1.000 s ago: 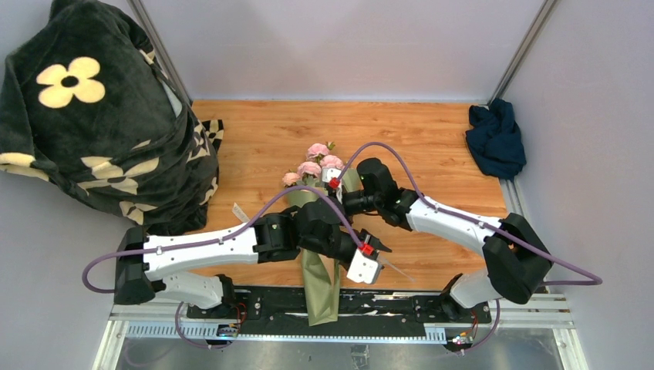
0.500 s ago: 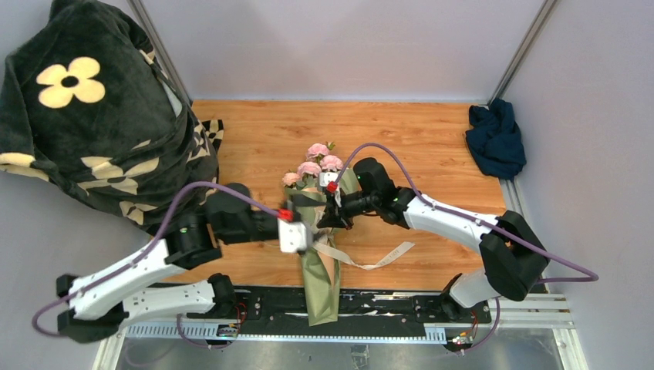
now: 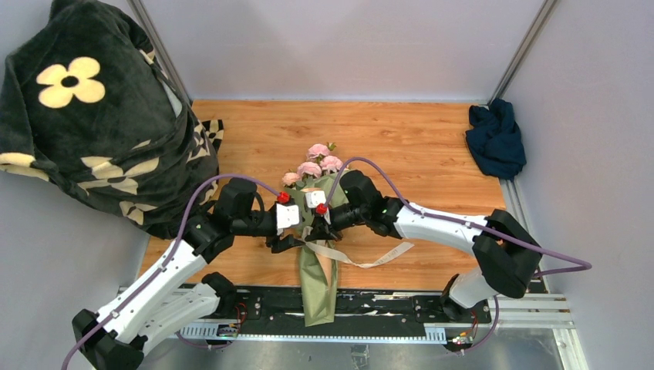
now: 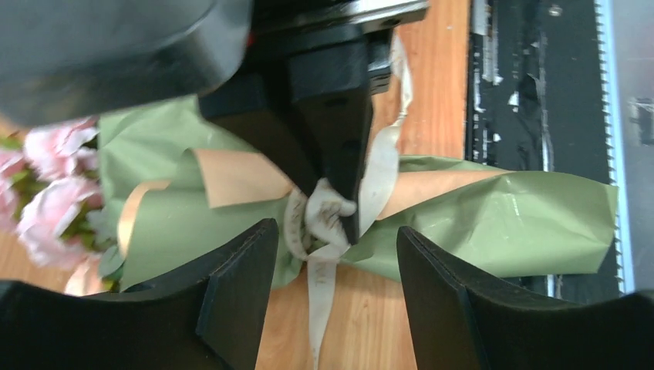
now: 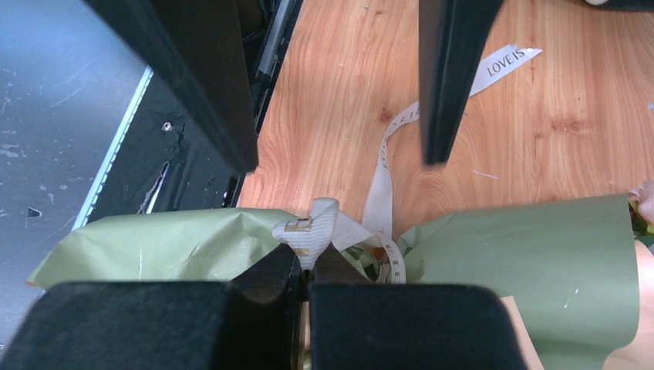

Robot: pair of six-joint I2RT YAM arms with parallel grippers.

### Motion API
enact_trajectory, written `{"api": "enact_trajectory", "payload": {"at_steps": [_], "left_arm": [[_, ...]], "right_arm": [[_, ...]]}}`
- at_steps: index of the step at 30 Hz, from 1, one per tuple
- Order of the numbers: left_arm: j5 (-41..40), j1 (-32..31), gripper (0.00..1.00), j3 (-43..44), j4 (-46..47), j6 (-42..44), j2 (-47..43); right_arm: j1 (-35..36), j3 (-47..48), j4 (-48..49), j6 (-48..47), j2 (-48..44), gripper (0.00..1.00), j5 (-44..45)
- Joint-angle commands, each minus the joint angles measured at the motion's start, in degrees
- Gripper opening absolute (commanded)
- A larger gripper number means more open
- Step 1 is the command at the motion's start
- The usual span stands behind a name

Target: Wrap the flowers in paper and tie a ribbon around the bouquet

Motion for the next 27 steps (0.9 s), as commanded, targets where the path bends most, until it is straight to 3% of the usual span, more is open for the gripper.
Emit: {"api": "enact_trajectory", "payload": {"at_steps": [1,9,13,19,21,23,27], "left_arm": [[10.13,0.3,0.65,-0.24,0.68,8.16,3.23],[10.86,0.29,0.29,-2.42,3.04,8.06,4.17],[10.27,0.31,0.0,-2.1,0.54,9.99,4.25],[1.58,0.31,0.0,-1.94,3.16,7.98,4.05],[0.67,0.3,0.2,-1.82,4.05,7.57,4.01],[1.41,0.3,0.32,-1.92,4.03,7.84,3.91],[3.24,0.3,0.32,-2.44,4.95,6.22,4.35]], "right_arm": [[1.03,0.19,1.18,-2.36,1.61,0.0,0.47],[1.22,0.67,0.55,-2.62,3.13,0.0,0.15],[1.22,1.24,-0.74,-3.19,3.01,0.0,0.62],[1.35,1.24,-2.52,-4.89,0.6,0.0,1.62],[1.41,1.28,-2.92,-4.81,0.76,0.0,1.64],[1.58,1.3,-2.81,-4.6,0.98,0.0,1.6],[2.13,1.15,-2.08,-4.53,1.05,0.0,1.58]]}}
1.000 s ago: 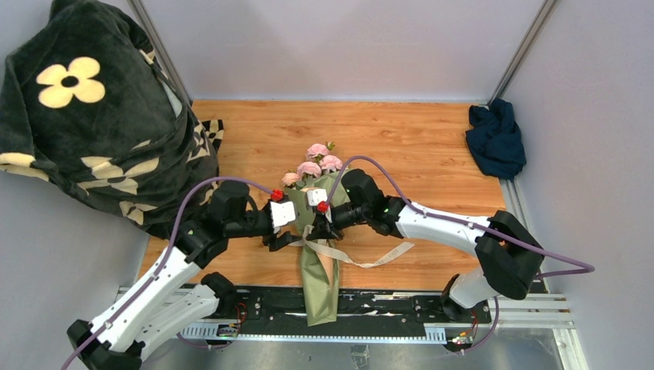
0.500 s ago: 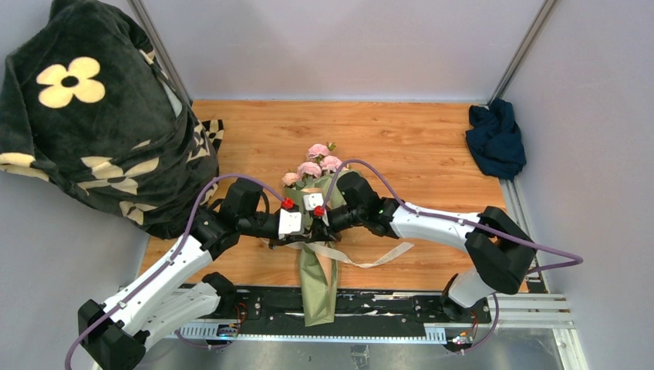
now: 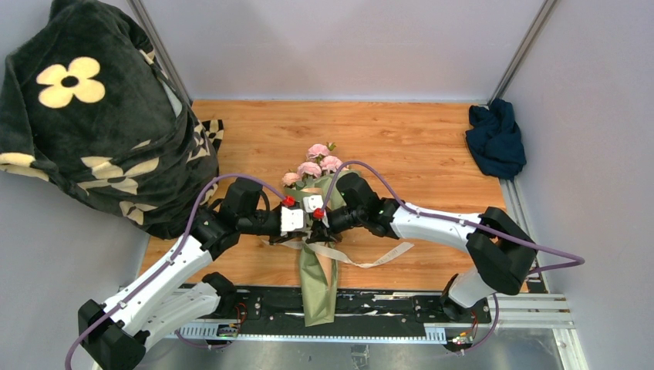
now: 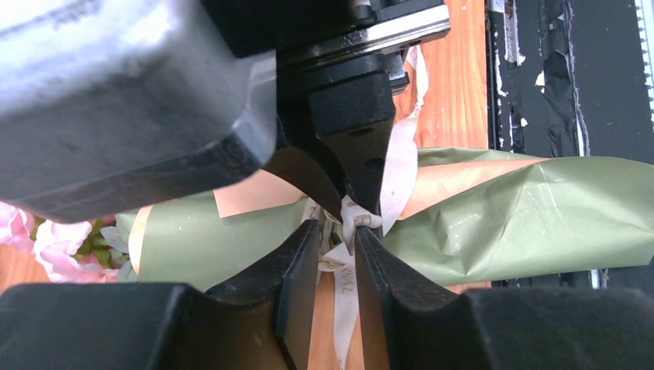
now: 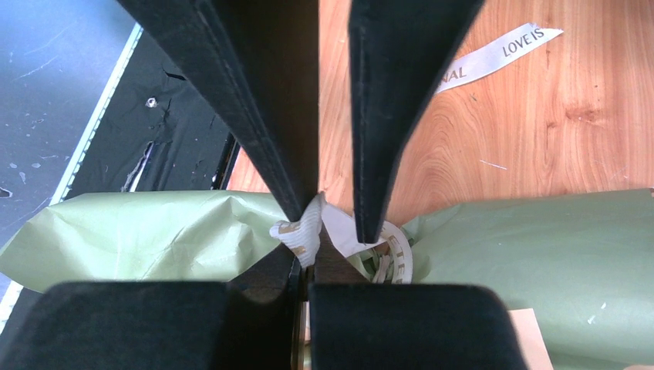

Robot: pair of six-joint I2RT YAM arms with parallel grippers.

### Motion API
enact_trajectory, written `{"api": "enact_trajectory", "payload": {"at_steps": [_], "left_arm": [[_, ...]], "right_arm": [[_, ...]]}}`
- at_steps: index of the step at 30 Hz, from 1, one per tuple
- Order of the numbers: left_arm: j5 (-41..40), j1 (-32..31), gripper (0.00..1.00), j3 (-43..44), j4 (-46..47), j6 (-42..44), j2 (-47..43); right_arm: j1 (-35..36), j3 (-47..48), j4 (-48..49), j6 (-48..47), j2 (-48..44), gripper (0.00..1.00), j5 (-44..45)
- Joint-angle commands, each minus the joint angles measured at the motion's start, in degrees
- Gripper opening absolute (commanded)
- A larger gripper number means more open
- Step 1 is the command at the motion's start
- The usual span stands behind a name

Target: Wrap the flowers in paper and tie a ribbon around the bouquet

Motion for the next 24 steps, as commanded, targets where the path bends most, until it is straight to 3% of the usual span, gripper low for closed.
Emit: {"api": "enact_trajectory", "payload": {"at_steps": [1,4,5,6,7,10,12,15,17,21,24], "left_arm": [[1.14,0.26,0.32,-0.67,1.69,-1.22,0.0],[1.84,0.27,0.3,-1.1,1.32,-0.01,0.12],[2.0,0.27,0.24,-1.2,1.28,0.11,0.25],[2.36,0.27,0.08,-1.12,1.33,0.08,0.38],[2.99,0.27,0.0,-0.92,1.13,0.14,0.7],[2.94,0.27,0.0,-0.34,-1.82,3.4,0.55],[1.45,0.29,0.0,-0.76,-6.78,11.7,0.08],[-2.47,0.26,0.0,-3.74,-11.77,23.06,-0.49],[-5.76,0.32,0.0,-5.64,-8.93,23.36,-0.48],[-5.69,0.27,0.0,-5.43,-8.19,22.69,0.44],[-5.35,0.32,0.0,-5.4,-10.15,24.54,0.29]], "right_arm": [[1.56,1.05,-0.54,-1.07,-1.13,0.0,0.42],[1.57,1.13,-0.44,-1.11,-1.22,0.0,0.66],[1.57,1.13,-0.36,-1.11,-1.15,0.0,0.62],[1.57,1.2,-0.42,-1.26,-1.17,0.01,0.52],[1.57,1.26,-0.98,-1.18,-1.32,0.06,0.69],[1.41,1.99,-4.96,-0.83,-2.96,0.35,3.66],[0.76,2.04,-9.55,0.76,-5.28,0.43,6.69],[-2.02,0.31,-10.43,7.28,-9.25,0.46,7.35],[-3.97,-0.53,-10.39,13.43,-10.13,0.45,7.7],[-4.13,1.65,-12.54,28.27,-5.27,0.31,16.8],[-3.99,7.75,-19.57,35.12,0.1,0.34,20.07]]}}
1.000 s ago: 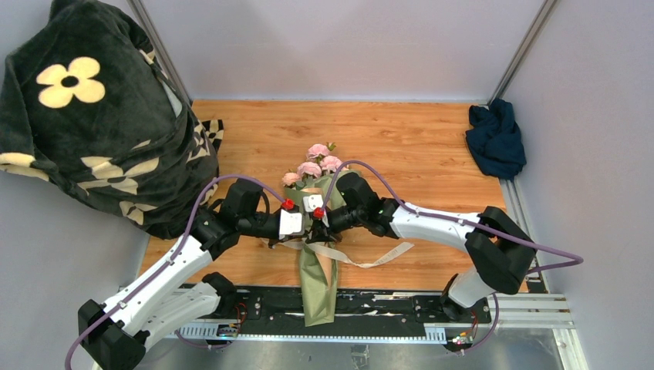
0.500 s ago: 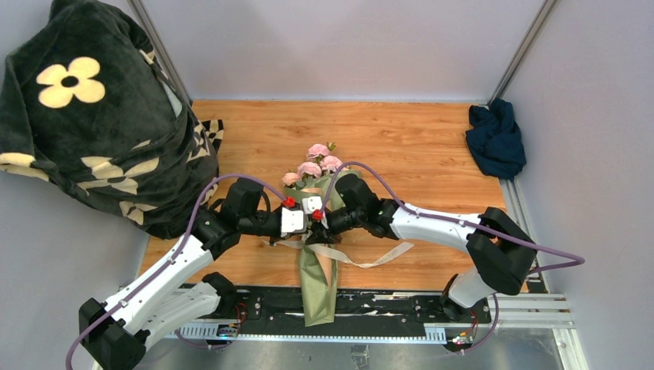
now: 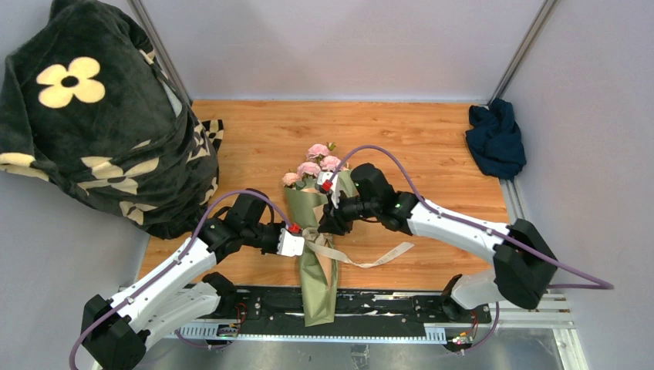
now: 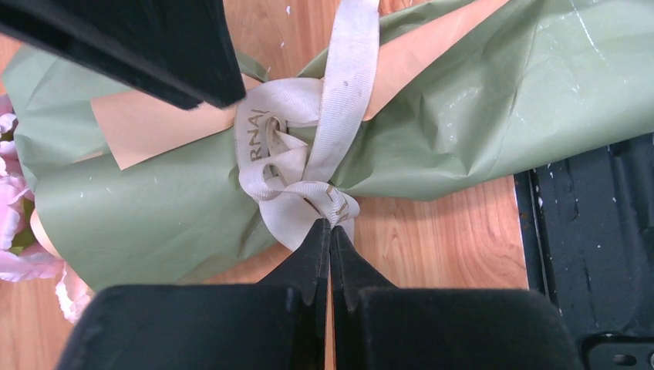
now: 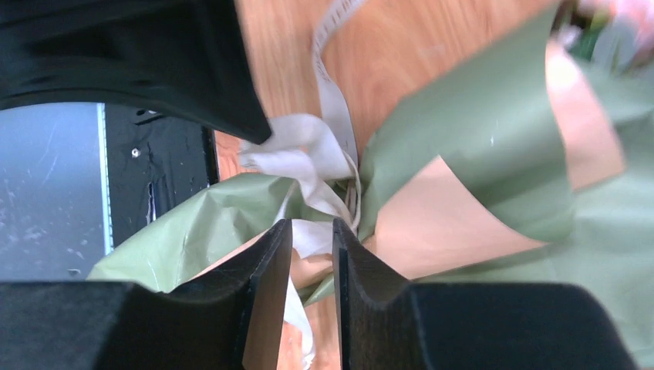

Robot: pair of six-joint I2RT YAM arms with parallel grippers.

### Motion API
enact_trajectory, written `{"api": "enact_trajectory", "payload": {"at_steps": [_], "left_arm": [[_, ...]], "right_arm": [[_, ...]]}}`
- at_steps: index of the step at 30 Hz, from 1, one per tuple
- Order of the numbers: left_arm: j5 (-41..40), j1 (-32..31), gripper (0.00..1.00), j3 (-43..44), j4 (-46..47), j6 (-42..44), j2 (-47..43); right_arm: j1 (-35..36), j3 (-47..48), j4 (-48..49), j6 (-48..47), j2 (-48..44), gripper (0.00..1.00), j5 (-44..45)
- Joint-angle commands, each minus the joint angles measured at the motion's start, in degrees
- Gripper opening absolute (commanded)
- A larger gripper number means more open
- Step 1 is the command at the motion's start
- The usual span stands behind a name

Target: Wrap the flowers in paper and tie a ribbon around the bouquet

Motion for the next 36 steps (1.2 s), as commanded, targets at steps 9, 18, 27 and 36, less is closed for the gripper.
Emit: {"api": "enact_trajectory", "payload": {"at_steps": [9,18,27,36], "left_arm": [[-2.42,0.25,0.0,-0.56,-3.28,7.08,-1.71],[-9.08,0.33,0.0,-3.08,-6.48,15.54,-0.7],[-14.95,0.27,0.0,-6.62,-8.19,25.67,2.38],[-12.23,0.23,0.51,-5.17,-8.53,26.19,-2.6]], "right_arm": [[0.98,8.3,-12.28,16.3,10.17,0.28,7.61],[0.87,9.35,-17.55,14.17,8.75,0.0,7.7],[0.88,6.76,-15.13,13.13,5.17,0.0,7.61],[0.83,3.77,-8.72,13.05,2.82,0.0,2.62]]}}
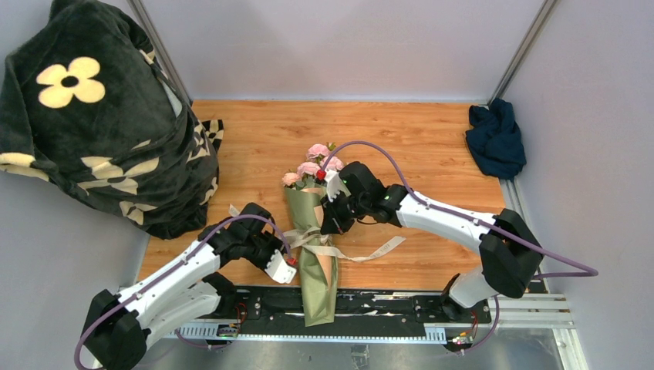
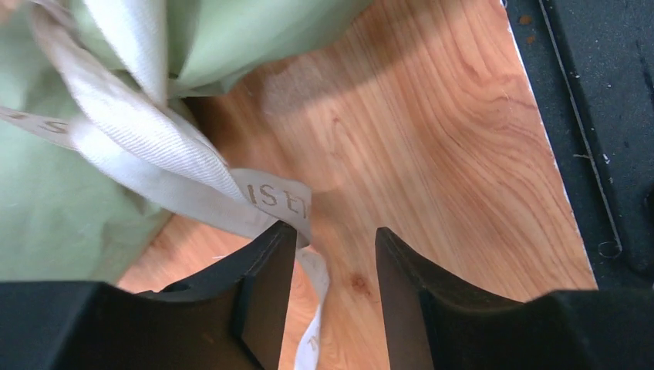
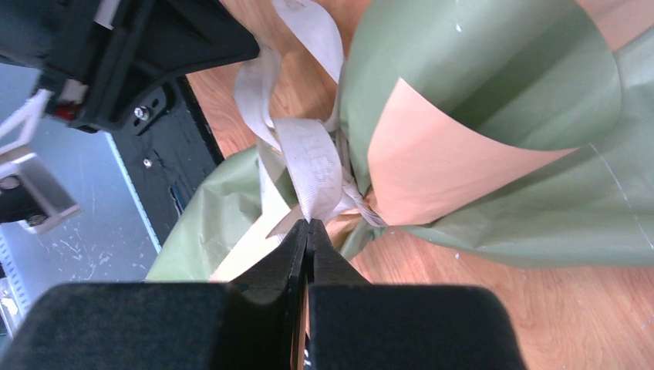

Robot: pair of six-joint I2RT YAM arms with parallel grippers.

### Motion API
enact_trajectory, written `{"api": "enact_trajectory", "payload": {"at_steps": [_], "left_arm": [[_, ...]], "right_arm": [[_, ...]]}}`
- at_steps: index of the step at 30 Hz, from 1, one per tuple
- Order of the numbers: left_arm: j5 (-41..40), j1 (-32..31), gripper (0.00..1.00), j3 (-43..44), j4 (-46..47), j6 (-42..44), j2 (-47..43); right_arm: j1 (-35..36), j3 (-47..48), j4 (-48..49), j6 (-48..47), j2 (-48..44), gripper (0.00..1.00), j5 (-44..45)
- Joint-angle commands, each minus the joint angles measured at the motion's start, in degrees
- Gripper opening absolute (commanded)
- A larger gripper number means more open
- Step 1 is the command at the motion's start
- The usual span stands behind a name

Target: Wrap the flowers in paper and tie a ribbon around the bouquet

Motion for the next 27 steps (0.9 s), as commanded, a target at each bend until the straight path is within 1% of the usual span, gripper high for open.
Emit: {"api": "enact_trajectory", "payload": {"at_steps": [1,4,6,8,9,12,13,15,18,19,21,23,27], "left_arm": [[4.56,0.25,0.51,2.52,-1.21,0.59,-6.33],[11.51,0.24,0.52,6.29,-1.28,-2.71,-11.55],[16.88,0.02,0.47,9.5,-1.16,-9.71,-12.47],[20.69,-0.78,0.47,12.88,-1.2,-18.39,-9.02],[22.93,-1.17,0.49,14.14,-1.24,-22.51,-5.13],[26.77,-3.65,0.54,14.88,0.43,-25.13,3.01],[25.45,-5.44,0.55,13.87,3.37,-27.22,4.27],[19.87,-8.69,0.55,10.33,11.99,-32.11,4.91],[12.98,-11.59,0.55,6.93,21.17,-34.25,6.48],[11.63,-11.82,0.54,6.69,22.88,-34.95,7.43],[10.29,-12.08,0.47,6.19,24.68,-35.3,8.5],[8.84,-12.49,0.46,5.45,25.41,-34.61,8.97],[6.3,-12.79,0.45,4.83,29.34,-37.46,9.56]], "right_arm": [[0.39,-1.58,3.31,-0.53,-0.7,0.0,-3.15],[0.39,-1.89,4.26,-0.39,-0.63,0.0,-3.47],[0.39,-2.08,4.85,-0.39,-0.53,0.0,-3.42],[0.39,-2.17,4.96,-0.35,-0.28,0.0,-2.93],[0.32,-2.21,5.15,-0.28,-0.25,0.0,-2.69],[-0.06,-3.23,7.34,0.49,-0.77,0.0,-1.95],[-0.27,-3.31,7.66,0.56,-0.99,0.0,-1.89],[-0.53,-3.38,7.99,0.47,-1.28,0.0,-1.68],[-0.58,-4.21,8.72,0.53,-1.69,0.0,-1.5],[-0.7,-4.41,8.89,0.46,-1.8,0.0,-1.51],[-0.96,-4.5,8.94,0.26,-1.82,0.0,-1.82],[-1.26,-4.45,8.87,0.02,-1.82,0.0,-2.34],[-1.88,-4.82,8.45,-0.31,-2.37,0.0,-2.59]]}}
